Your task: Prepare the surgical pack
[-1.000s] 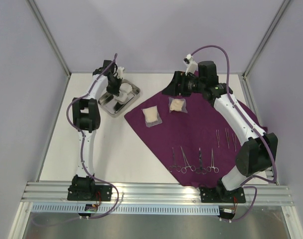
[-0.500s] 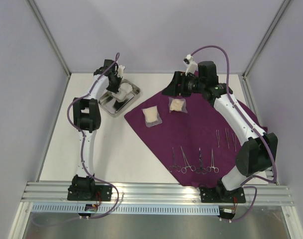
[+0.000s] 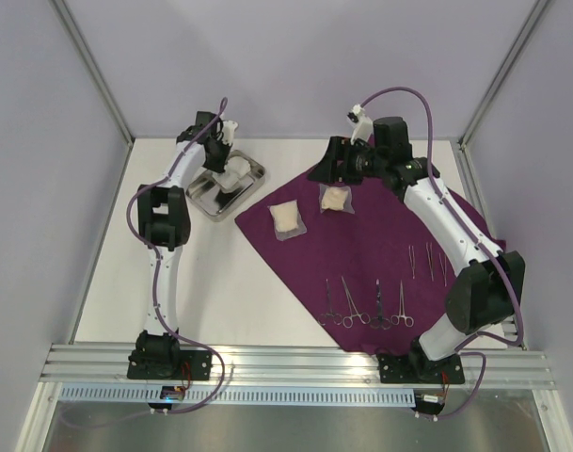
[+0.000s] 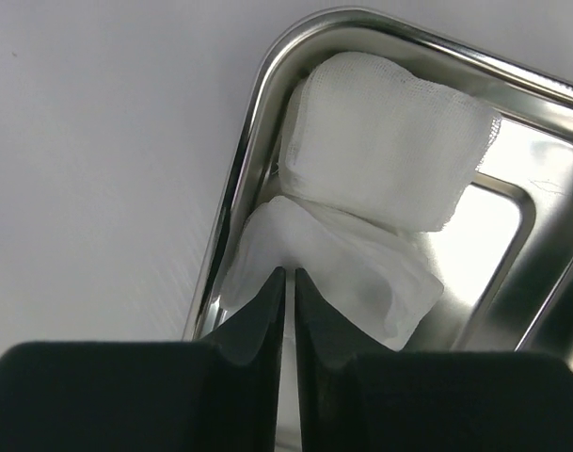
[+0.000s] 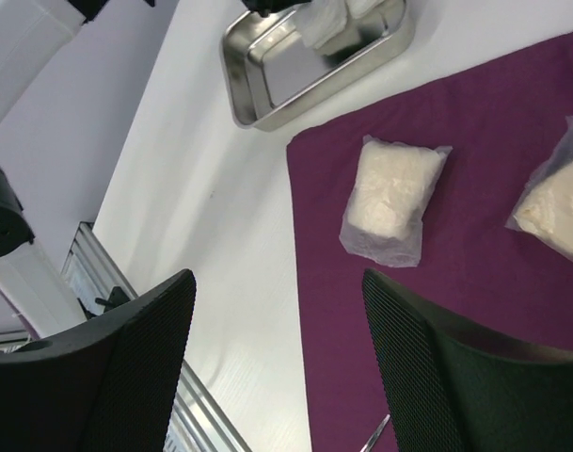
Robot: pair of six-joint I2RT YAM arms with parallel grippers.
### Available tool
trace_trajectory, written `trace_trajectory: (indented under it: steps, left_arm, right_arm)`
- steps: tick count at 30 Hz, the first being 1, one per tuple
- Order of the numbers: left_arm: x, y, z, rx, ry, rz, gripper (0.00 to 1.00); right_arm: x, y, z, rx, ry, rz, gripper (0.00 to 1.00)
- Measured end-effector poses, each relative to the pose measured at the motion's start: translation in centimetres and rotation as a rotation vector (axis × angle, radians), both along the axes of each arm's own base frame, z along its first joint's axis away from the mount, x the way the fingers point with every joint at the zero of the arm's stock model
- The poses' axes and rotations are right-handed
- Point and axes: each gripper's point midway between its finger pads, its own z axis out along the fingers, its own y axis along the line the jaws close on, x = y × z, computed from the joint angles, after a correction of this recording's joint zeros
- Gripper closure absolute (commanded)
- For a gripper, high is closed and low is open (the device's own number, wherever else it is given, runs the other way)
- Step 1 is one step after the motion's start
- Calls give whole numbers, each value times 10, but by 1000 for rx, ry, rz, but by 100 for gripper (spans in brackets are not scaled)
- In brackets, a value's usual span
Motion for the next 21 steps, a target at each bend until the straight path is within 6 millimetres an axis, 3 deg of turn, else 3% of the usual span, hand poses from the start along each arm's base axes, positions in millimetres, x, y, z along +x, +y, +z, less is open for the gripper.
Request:
trace_trajectory:
  steps: [6, 9, 12, 16, 21]
  left_arm:
    - [-2, -6, 16, -34, -17, -22, 79]
    - [-7, -10, 40, -55, -41, -31, 66]
    - [-13, -14, 71, -85, -71, -42, 62]
    - [-29, -18, 111, -124, -98, -51, 60]
    - [-60, -22, 134, -160, -61, -59, 58]
  right_arm:
    - [12, -19, -17, -97, 44, -131, 35]
    - [24, -20, -35, -123, 100, -173, 38]
    - [37, -15, -68, -142, 182, -183, 39]
    - [53, -6, -129, -181, 309, -177, 39]
    - [53, 6, -189, -198, 442, -131, 38]
